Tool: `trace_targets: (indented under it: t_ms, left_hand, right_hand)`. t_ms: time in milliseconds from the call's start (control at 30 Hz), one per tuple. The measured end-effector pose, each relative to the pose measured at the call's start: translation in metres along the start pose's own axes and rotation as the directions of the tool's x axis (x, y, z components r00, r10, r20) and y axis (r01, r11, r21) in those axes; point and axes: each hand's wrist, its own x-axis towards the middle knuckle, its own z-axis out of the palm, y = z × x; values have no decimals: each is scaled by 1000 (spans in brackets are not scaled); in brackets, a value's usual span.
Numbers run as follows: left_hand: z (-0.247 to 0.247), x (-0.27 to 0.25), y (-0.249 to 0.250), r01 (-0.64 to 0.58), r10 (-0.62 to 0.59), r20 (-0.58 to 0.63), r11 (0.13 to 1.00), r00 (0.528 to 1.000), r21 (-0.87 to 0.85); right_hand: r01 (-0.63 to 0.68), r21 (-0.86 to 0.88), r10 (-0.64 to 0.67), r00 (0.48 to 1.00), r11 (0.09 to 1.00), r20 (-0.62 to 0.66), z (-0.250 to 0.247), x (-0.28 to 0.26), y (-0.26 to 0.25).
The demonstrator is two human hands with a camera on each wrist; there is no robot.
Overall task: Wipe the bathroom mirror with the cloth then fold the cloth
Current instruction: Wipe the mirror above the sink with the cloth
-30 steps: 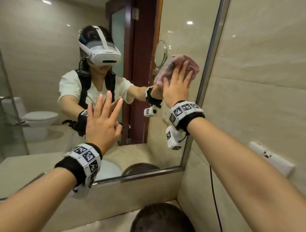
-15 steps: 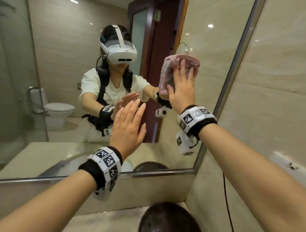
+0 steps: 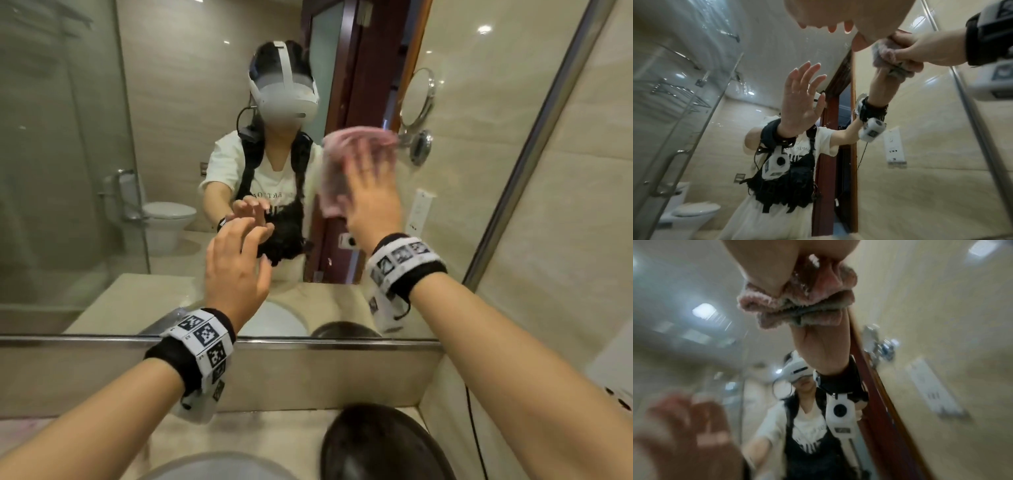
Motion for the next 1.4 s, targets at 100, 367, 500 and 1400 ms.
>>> trace_targets:
  t_ms: [100, 367, 500, 1400]
  left_hand:
    - [2, -2, 3, -9, 9, 26, 1000, 1000, -4]
    - [19, -41, 9, 38, -34, 106, 999, 994, -36]
    - [25, -71, 3, 79, -77, 184, 997, 980, -8]
    - [44, -126, 55, 756, -253, 841, 606, 478, -247]
  right_hand:
    - [-444, 232, 459, 889, 866, -12, -15, 10, 16]
    - [314, -55, -316, 949, 948, -13, 52, -64, -18]
    - [593, -115, -574, 803, 797, 160, 93, -123, -40]
    - [-437, 691, 158, 889, 575, 431, 62, -221, -38]
